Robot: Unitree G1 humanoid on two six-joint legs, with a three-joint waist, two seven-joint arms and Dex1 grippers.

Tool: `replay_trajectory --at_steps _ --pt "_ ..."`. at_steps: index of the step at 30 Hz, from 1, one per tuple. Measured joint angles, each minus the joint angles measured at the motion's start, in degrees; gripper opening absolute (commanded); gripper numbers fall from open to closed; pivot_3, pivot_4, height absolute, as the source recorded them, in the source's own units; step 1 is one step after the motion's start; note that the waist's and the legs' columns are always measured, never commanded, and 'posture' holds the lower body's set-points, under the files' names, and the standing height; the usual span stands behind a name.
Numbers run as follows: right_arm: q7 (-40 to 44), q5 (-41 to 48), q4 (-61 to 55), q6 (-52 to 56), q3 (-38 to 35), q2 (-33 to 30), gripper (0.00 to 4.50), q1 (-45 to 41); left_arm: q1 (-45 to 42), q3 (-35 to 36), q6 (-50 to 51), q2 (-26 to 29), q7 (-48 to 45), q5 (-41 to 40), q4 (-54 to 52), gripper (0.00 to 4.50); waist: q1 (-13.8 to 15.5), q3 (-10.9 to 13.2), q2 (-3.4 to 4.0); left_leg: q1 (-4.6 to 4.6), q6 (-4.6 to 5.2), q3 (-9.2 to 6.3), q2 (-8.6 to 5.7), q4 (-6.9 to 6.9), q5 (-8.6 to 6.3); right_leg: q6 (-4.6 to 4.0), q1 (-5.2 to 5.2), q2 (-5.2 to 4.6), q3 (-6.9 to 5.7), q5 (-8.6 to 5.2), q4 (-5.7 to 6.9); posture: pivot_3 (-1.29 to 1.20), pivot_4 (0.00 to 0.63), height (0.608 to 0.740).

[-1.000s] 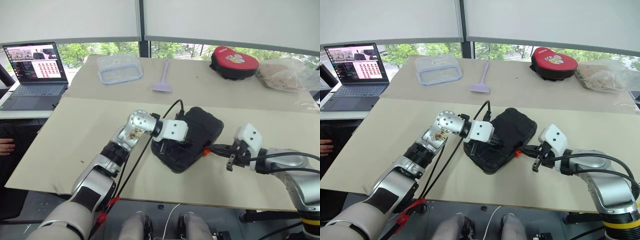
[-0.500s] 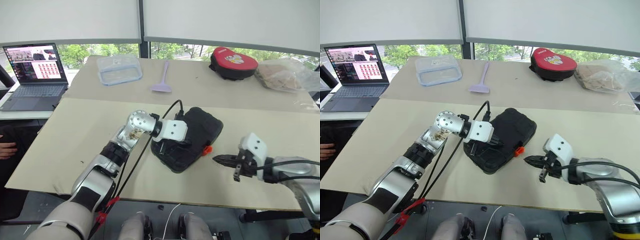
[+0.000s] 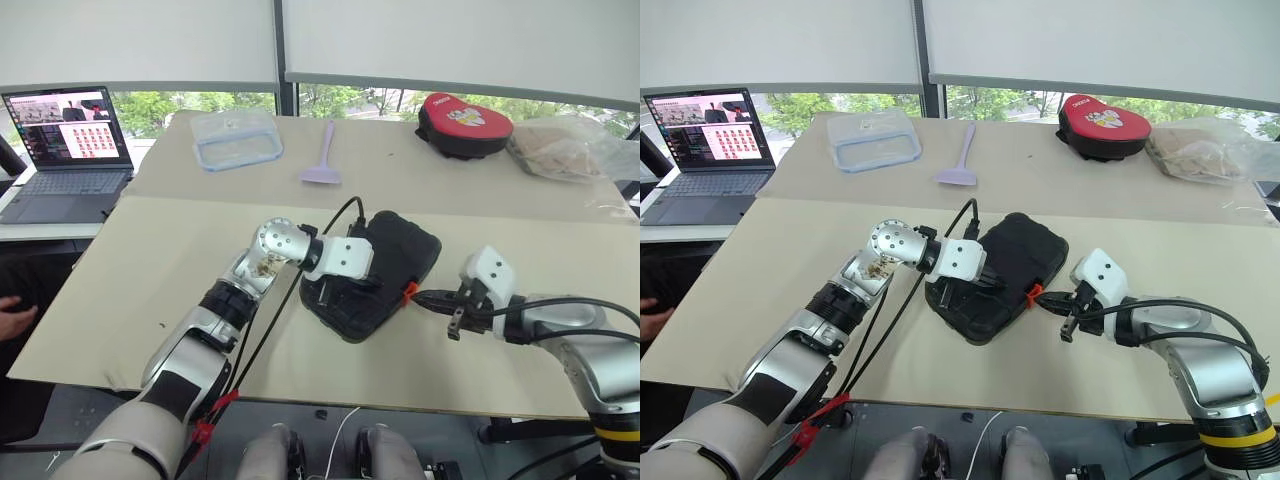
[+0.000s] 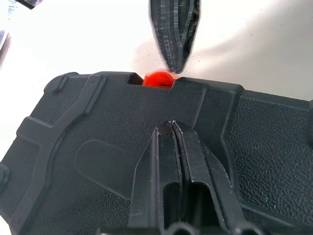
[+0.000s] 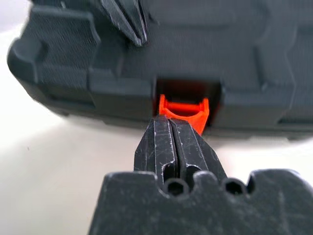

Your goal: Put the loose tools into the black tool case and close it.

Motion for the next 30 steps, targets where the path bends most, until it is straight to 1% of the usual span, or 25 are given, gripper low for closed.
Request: replay_trajectory --at_steps 5,8,9,10,11,12,13,15,16,17,18,19,20,21,22,23,25,26,30 --pt "0.19 0.31 -0.35 -0.05 -0.33 -0.43 0.00 1.01 0.01 -0.01 0.01 -0.08 0.08 0.00 0.00 0.11 0.05 0.00 0.00 -0.03 0.01 0.01 -0.01 0.00 -0.01 0.00 0.01 -0.03 -0.02 0.00 -0.02 0.00 0.150 0.731" --pt "1.93 2.18 -1.54 0.42 -3.11 -3.01 0.00 3.64 0.31 0.26 0.46 0.17 0.04 -0.24 -0.43 0.11 0.04 0.00 0.00 -0.06 0.03 0.01 -0.01 0.00 -0.01 0.01 -0.01 -0.04 -0.02 0.00 -0.03 0.00 0.150 0.731" --pt "2.63 2.80 -1.83 0.57 -4.36 -3.68 0.58 4.30 0.40 0.48 1.13 0.38 -0.03 -0.40 -0.64 0.00 -0.07 0.00 0.00 -0.05 0.03 0.00 -0.01 0.00 -0.01 0.00 0.01 -0.03 -0.02 0.00 -0.03 0.00 0.150 0.731" --pt "3.30 3.65 -2.36 0.99 -5.83 -4.72 0.79 4.79 0.83 1.08 2.24 0.96 -0.17 -0.74 -1.43 0.00 -0.21 0.00 0.00 -0.04 0.02 0.00 0.00 0.00 -0.01 0.00 0.00 -0.02 -0.02 0.00 -0.02 0.00 0.150 0.731" --pt "3.81 4.38 -2.62 1.26 -6.85 -5.20 1.05 5.11 1.24 1.42 2.81 1.29 -0.33 -1.12 -1.81 0.53 -0.36 0.00 0.00 -0.03 0.02 0.00 0.01 -0.02 -0.01 0.00 -0.01 0.00 0.00 0.00 -0.02 0.00 0.150 0.731" --pt "4.88 5.27 -2.85 1.43 -8.10 -6.10 1.40 5.88 1.89 2.11 4.47 1.81 -0.31 -2.07 -2.67 0.69 -0.54 0.01 -0.01 -0.01 0.00 0.00 0.03 -0.07 0.00 0.00 -0.02 0.04 0.05 0.00 -0.01 0.00 0.150 0.731" --pt "5.88 6.13 -3.03 1.44 -8.97 -6.78 1.71 6.66 2.37 2.91 5.57 2.48 -0.28 -2.72 -3.47 1.03 -0.67 0.02 -0.03 -0.04 -0.01 0.01 0.04 -0.10 0.00 -0.02 -0.09 0.07 0.06 -0.01 -0.01 0.00 0.150 0.731" --pt "9.75 8.02 -2.92 1.28 -11.31 -8.55 2.44 8.50 4.47 6.13 11.02 7.72 -1.98 -5.93 -7.52 1.75 -1.40 0.05 -0.07 -0.01 -0.22 0.01 0.12 -0.24 0.13 -0.10 -0.14 0.25 0.12 -0.06 0.00 0.00 0.150 0.731" --pt "10.94 8.78 -2.37 1.09 -12.24 -8.99 2.75 8.66 5.70 7.35 13.43 10.02 -3.10 -7.50 -9.39 1.99 -1.78 0.06 -0.07 0.00 -0.27 0.04 0.13 -0.29 0.16 -0.12 -0.19 0.30 0.17 -0.07 0.02 0.00 0.150 0.731" --pt "12.80 9.64 -1.34 0.73 -13.35 -9.64 3.09 8.79 7.53 9.14 17.35 13.25 -4.77 -9.85 -11.93 2.36 -2.16 0.09 -0.09 0.03 -0.36 0.08 0.14 -0.43 0.22 -0.13 -0.23 0.38 0.26 -0.07 0.03 0.00 0.150 0.731" --pt "15.97 10.76 1.23 -0.17 -15.68 -11.13 3.44 9.24 11.11 12.98 24.21 19.89 -7.64 -14.38 -16.59 2.65 -2.72 0.15 -0.13 0.07 -0.49 0.12 0.14 -0.61 0.30 -0.15 -0.31 0.66 0.34 -0.08 0.02 0.00 0.150 0.731" --pt "17.87 11.10 3.61 -0.65 -17.83 -12.35 3.79 9.63 13.50 15.96 29.33 25.20 -9.53 -16.67 -18.30 3.02 -2.95 0.19 -0.18 0.17 -0.60 0.09 0.14 -0.78 0.36 -0.16 -0.25 0.73 0.35 -0.11 0.01 0.00 0.150 0.731" --pt "19.12 11.22 4.95 -1.12 -18.97 -13.08 4.09 9.57 14.95 17.74 33.04 28.28 -10.35 -18.28 -19.66 3.36 -2.83 0.21 -0.20 0.19 -0.63 0.09 0.14 -0.83 0.38 -0.16 -0.25 0.75 0.33 -0.16 0.01 0.00 0.150 0.731" --pt "21.19 11.61 6.92 -2.01 -20.03 -13.94 4.46 9.20 17.31 20.35 39.58 32.26 -11.78 -22.06 -23.94 3.79 -2.41 0.31 -0.21 0.18 -0.63 0.08 0.14 -0.86 0.38 -0.13 -0.26 0.74 0.32 -0.21 0.00 0.00 0.150 0.731" --pt "22.02 11.66 7.86 -2.53 -20.20 -14.24 4.50 8.91 18.21 21.52 42.47 33.72 -12.46 -24.00 -26.36 4.13 -1.83 0.35 -0.22 0.19 -0.63 0.07 0.13 -0.85 0.38 -0.10 -0.21 0.72 0.32 -0.24 0.00 0.00 0.150 0.731" --pt "23.53 11.73 9.17 -3.30 -19.98 -14.30 4.50 7.51 20.90 24.08 47.16 36.76 -13.38 -27.66 -31.20 4.46 -1.40 0.41 -0.22 0.16 -0.61 0.07 0.11 -0.82 0.37 -0.07 -0.21 0.68 0.30 -0.26 -0.01 0.00 0.150 0.731" --pt "24.87 11.72 10.91 -4.07 -19.99 -14.76 4.50 6.64 23.79 27.21 50.95 39.63 -13.75 -30.75 -34.76 4.46 -0.73 0.51 -0.16 0.17 -0.58 0.06 0.04 -0.83 0.34 -0.04 -0.18 0.58 0.31 -0.28 -0.04 0.00 0.150 0.731" --pt "26.10 11.74 12.34 -4.79 -20.00 -15.09 4.50 6.16 26.79 30.32 53.37 41.20 -13.17 -33.10 -37.42 4.46 -0.54 0.57 -0.15 0.17 -0.57 0.07 0.03 -0.84 0.33 -0.04 -0.18 0.53 0.34 -0.28 -0.09 0.00 0.150 0.731" --pt "28.75 11.71 15.09 -5.25 -19.75 -15.61 4.50 5.63 33.51 35.57 57.57 41.49 -9.66 -37.07 -43.09 4.46 -0.17 0.60 -0.14 0.15 -0.58 0.03 0.00 -0.85 0.33 -0.03 -0.16 0.29 0.30 -0.29 -0.07 0.00 0.150 0.731"
